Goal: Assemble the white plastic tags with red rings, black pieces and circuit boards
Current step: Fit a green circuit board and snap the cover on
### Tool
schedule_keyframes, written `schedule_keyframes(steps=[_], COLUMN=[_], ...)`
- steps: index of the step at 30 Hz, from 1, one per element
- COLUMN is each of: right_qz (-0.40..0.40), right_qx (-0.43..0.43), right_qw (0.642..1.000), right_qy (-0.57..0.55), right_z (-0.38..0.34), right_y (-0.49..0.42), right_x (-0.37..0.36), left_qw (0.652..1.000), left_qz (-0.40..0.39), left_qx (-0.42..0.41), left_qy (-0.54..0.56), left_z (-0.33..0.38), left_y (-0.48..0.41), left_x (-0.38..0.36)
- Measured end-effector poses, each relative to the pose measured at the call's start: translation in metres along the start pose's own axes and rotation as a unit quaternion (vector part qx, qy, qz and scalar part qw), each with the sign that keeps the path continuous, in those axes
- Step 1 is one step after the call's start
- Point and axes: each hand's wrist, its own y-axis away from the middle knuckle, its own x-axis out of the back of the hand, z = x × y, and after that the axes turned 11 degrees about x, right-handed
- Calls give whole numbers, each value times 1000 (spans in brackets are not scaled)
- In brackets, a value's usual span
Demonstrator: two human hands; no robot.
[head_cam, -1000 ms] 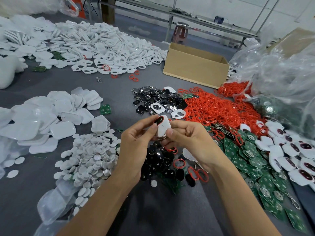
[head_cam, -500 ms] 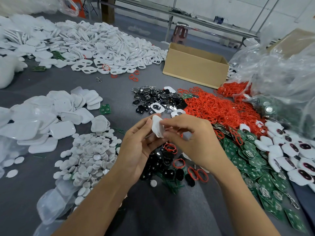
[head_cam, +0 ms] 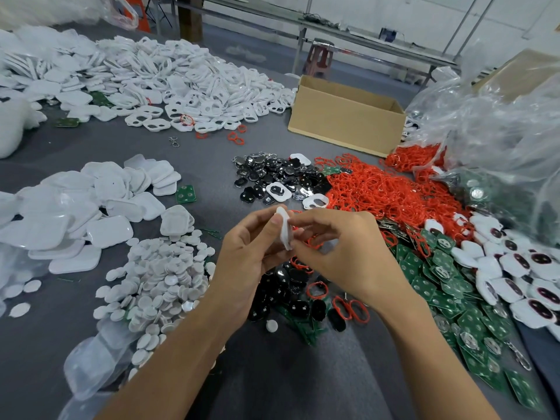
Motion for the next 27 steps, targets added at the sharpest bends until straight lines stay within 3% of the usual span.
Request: schedule_keyframes(steps=[8, 14, 20, 27], right_qz=[-67, -38, -105, -92], right_qx=[51, 5, -16, -73], right_qw=[996, 998, 994, 992], right_qy=[23, 48, -30, -35], right_z=[0, 0, 2, 12], right_y=[0, 2, 4, 1], right_x=[2, -5, 1, 3], left_qw=[998, 997, 997, 998], left_qz=[8, -31, -29, -36], left_qx=[2, 24, 19, 39], left_qy=[-57, -69, -69, -40], left_z=[-3, -6, -6, -4], left_y=[1, 1, 0, 4], left_x=[0, -3, -3, -6])
